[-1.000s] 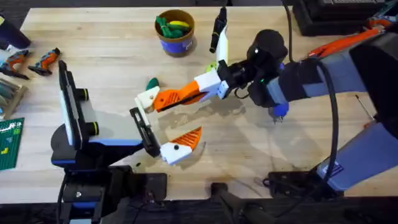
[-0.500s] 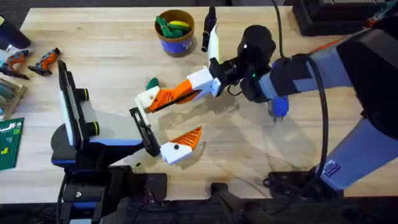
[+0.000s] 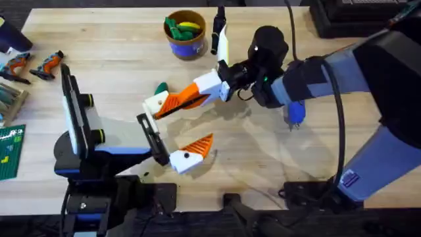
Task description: Pick up the gripper from the table and insert it into the empty holder that is missing its gripper. Then pick up a screw, insert it into the mounting hole, and use the screwdriver to tighten it. Finally, clean up the table by picking up the vegetable and placing it into the bucket.
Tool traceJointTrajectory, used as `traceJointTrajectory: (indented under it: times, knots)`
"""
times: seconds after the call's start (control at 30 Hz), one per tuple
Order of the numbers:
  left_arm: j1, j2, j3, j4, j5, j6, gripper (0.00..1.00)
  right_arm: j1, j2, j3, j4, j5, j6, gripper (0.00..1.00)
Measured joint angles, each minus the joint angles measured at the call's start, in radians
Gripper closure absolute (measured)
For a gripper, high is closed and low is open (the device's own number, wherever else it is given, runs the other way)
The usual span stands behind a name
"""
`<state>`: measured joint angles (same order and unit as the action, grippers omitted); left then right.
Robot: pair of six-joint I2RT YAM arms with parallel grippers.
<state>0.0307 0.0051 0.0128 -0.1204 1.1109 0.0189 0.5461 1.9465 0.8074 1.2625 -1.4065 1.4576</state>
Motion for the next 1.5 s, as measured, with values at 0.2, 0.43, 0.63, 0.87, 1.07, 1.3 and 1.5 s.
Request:
traceJointTrajectory:
  times: [0.2,0.43,0.63,0.87,1.07,1.3,1.5]
  knots:
    - [0.0,0.0,0.0,0.0,-0.004,0.0,0.015,-0.003,0.003,0.0,0.002,0.008,0.004,0.992]
    - [0.0,0.0,0.0,0.0,-0.01,-0.012,0.016,-0.006,0.032,0.027,0.009,0.01,0.009,0.992]
    - [0.001,0.0,0.0,0.001,-0.019,-0.011,0.015,-0.006,0.037,0.043,0.004,0.002,0.009,0.992]
    - [0.001,0.0,0.0,0.001,-0.02,-0.011,0.015,-0.006,0.037,0.046,-0.01,0.001,0.013,0.992]
    - [0.001,0.0,0.0,0.001,-0.019,-0.011,0.015,-0.008,0.037,0.047,-0.01,-0.001,0.013,0.992]
    - [0.001,0.0,0.0,0.001,-0.019,-0.011,0.015,-0.008,0.037,0.047,-0.01,0.0,0.013,0.992]
    - [0.001,0.0,0.0,0.002,-0.023,-0.011,0.015,-0.006,0.037,0.047,-0.01,0.008,0.013,0.992]
